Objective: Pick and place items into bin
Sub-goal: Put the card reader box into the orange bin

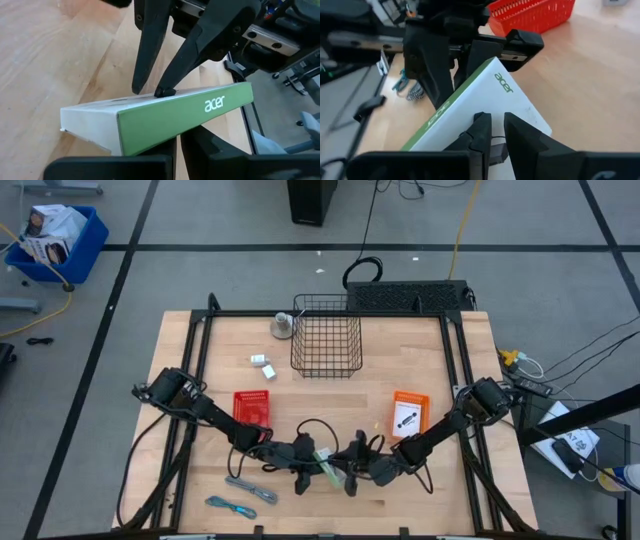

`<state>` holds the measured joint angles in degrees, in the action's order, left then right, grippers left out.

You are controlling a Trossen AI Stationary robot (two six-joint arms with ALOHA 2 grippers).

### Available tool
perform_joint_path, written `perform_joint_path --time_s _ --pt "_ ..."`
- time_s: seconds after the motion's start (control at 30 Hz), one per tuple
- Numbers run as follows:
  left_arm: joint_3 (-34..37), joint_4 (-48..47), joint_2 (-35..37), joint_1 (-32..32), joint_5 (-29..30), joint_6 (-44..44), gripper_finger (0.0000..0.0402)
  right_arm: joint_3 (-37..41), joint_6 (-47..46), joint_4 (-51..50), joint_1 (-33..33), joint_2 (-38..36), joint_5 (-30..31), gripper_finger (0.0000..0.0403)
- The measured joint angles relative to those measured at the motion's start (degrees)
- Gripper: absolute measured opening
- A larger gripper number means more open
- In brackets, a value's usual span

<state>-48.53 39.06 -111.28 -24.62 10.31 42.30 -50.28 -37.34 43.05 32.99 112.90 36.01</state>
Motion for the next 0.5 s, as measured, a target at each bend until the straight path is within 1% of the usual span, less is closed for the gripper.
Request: perform_joint_path --time_s 0.17,0.37,0.5 --pt "-0.07 0.03 0.00 0.02 -0.02 0.20 0.0031 0.00 -8.96 -0.17 0.08 0.00 -0.06 0.0049" --pt "-0.13 0.11 0.00 0.05 -1.23 0.49 0.0031 -0.02 -10.31 -0.17 0.11 0.00 -0.31 0.0049" --pt "-0.14 0.49 0.00 0.00 -1.23 0.64 0.0031 -0.02 -13.82 -0.17 0.12 0.00 -0.26 0.0048"
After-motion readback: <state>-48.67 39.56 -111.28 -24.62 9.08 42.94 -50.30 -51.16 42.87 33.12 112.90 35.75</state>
